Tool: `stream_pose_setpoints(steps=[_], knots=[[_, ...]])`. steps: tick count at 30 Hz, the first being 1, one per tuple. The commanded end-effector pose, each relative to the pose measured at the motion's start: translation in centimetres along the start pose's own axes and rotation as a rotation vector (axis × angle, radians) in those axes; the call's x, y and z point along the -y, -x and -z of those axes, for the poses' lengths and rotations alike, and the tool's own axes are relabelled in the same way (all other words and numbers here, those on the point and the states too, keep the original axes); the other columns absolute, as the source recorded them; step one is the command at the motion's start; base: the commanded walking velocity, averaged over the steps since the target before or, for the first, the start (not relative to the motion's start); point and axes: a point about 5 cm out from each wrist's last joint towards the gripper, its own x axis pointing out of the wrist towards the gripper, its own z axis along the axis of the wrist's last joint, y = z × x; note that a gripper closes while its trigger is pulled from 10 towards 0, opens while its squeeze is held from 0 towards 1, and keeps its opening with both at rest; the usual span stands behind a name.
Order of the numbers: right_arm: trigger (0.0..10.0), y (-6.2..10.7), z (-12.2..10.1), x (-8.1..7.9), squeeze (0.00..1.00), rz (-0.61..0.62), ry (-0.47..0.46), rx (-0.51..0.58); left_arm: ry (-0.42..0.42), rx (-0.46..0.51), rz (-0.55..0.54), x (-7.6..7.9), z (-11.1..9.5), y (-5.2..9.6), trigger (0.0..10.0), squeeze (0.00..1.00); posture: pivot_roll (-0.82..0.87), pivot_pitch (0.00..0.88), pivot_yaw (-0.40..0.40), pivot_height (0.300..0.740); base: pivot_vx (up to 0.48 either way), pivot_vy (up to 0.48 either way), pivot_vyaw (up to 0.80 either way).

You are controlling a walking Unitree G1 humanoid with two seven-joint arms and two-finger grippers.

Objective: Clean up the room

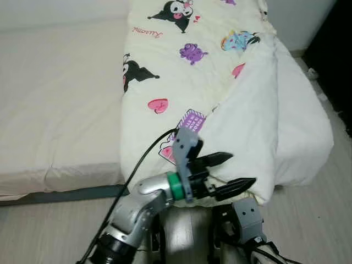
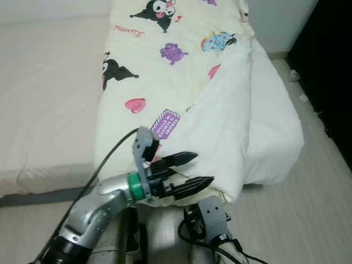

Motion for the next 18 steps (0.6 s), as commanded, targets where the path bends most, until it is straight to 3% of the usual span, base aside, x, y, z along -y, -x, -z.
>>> stream_pose_setpoints(steps=[1, 2, 4, 6, 8, 9, 10, 12, 16, 18], knots=[[10.0, 1.0, 2.5, -1.1, 0.0, -0.029, -0.016, -0.113, -0.002, -0.011, -0.036, -0.5, 0.1, 0.8, 10.0, 0.0, -0.07, 0.202, 0.15, 0.635, 0.0, 0.0, 0.0], [10.0, 0.8, 1.9, -1.2, 0.0, -0.04, -0.023, -0.068, -0.011, 0.018, -0.124, -1.7, -0.5, 1.4, 10.0, 0.0, -0.07, 0.202, 0.15, 0.635, 0.0, 0.0, 0.0], [10.0, 0.8, 1.9, -1.2, 0.0, -0.04, -0.023, -0.068, -0.011, 0.018, -0.124, -1.7, -0.5, 1.4, 10.0, 0.0, -0.07, 0.202, 0.15, 0.635, 0.0, 0.0, 0.0], [10.0, 0.4, 0.7, -1.6, 0.0, -0.071, -0.024, 0.005, -0.012, 0.088, -0.308, -4.2, -1.6, 2.9, 10.0, 0.0, -0.07, 0.198, 0.148, 0.635, 0.0, 0.0, 0.0], [10.0, 0.4, 0.7, -1.6, 0.0, -0.071, -0.024, 0.005, -0.012, 0.088, -0.308, -4.2, -1.6, 2.9, 10.0, 0.0, -0.07, 0.198, 0.148, 0.635, 0.0, 0.0, 0.0], [10.0, 0.2, 0.4, -1.8, 0.0, -0.091, -0.014, 0.012, -0.022, 0.114, -0.405, -5.5, -2.1, 3.9, 10.0, 0.0, -0.06, 0.197, 0.146, 0.635, 0.0, 0.0, 0.0], [10.0, 0.2, 0.4, -1.8, 0.0, -0.091, -0.014, 0.012, -0.022, 0.114, -0.405, -5.5, -2.1, 3.9, 10.0, 0.0, -0.06, 0.197, 0.146, 0.635, 0.0, 0.0, 0.0], [10.0, -0.3, -0.2, -2.9, 0.0, -0.192, 0.011, 0.044, -0.062, 0.129, -0.545, -7.3, -2.5, 6.0, 10.0, 0.0, -0.06, 0.195, 0.141, 0.635, 0.0, 0.0, 0.0], [10.0, -0.5, -0.8, -3.5, 0.0, -0.251, 0.034, 0.074, -0.082, 0.122, -0.592, -7.8, -2.4, 6.8, 10.0, 0.0, -0.06, 0.195, 0.141, 0.635, 0.0, 0.0, 0.0], [10.0, -1.1, -3.0, -4.9, 0.0, -0.373, 0.136, 0.172, -0.11, 0.077, -0.674, -8.4, -1.4, 8.4, 10.0, 0.0, -0.06, 0.191, 0.139, 0.635, 0.0, 0.0, 0.0]])
